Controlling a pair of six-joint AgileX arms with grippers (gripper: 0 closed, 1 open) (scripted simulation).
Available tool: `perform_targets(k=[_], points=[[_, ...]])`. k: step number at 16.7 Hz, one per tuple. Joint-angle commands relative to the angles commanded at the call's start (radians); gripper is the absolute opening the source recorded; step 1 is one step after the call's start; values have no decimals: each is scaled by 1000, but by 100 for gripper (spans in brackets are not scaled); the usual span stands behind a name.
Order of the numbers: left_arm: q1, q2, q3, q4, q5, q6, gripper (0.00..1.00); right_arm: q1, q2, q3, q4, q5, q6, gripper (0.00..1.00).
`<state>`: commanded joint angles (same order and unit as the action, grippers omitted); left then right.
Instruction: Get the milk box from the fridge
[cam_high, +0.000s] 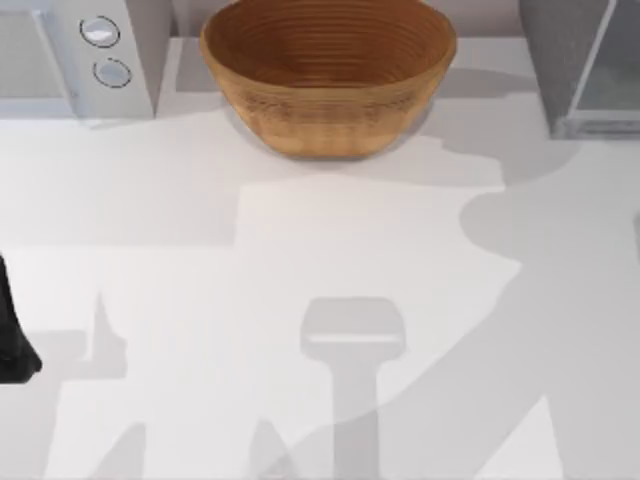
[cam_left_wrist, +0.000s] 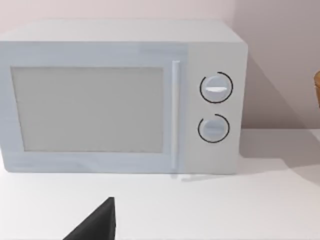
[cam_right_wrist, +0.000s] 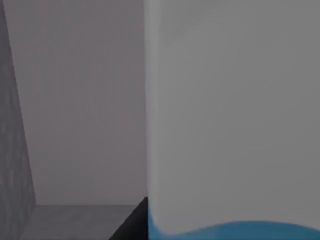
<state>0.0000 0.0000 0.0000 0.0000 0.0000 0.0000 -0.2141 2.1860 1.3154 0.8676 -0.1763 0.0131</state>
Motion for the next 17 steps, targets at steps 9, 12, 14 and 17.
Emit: perform_targets(k=[9,12,14,17], points=[[0,0,0,0,0,0,100,-34,-205,-342,125,-40,2,0],[0,0,0,0,0,0,100,-49,-273,-450,172,-53,2,0],[0,0,0,0,0,0,100,-52,-287,-468,183,-56,2,0],[0,0,0,0,0,0,100,-46,-281,-465,180,-55,4,0]])
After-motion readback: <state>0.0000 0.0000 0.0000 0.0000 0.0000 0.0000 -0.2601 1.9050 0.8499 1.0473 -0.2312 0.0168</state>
